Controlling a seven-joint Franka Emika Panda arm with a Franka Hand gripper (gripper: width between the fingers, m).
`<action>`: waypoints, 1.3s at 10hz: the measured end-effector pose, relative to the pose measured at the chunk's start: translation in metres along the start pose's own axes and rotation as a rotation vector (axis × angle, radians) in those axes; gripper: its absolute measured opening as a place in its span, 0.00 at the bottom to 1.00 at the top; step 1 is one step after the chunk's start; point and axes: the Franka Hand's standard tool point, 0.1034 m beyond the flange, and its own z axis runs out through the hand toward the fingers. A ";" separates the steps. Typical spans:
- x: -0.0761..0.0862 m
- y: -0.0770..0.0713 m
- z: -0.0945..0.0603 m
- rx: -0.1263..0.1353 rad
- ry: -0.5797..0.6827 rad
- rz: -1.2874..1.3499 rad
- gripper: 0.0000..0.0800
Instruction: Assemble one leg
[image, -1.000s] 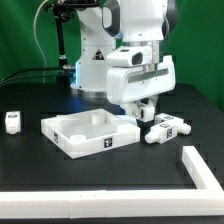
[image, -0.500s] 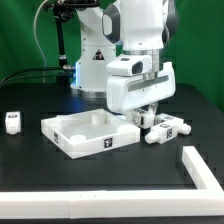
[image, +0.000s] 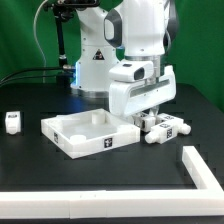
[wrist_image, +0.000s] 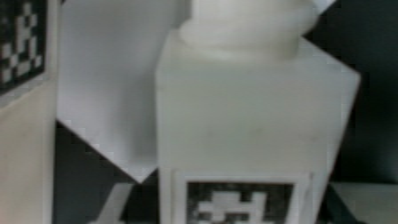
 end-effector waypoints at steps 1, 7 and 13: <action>-0.002 0.001 0.001 0.001 -0.002 0.000 0.36; -0.004 -0.001 0.001 0.004 -0.006 0.000 0.64; 0.001 0.014 -0.064 -0.009 -0.099 0.011 0.81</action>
Offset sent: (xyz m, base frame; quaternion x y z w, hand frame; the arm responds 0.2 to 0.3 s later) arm 0.0000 0.0000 0.0000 0.0000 0.0000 0.0000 1.0000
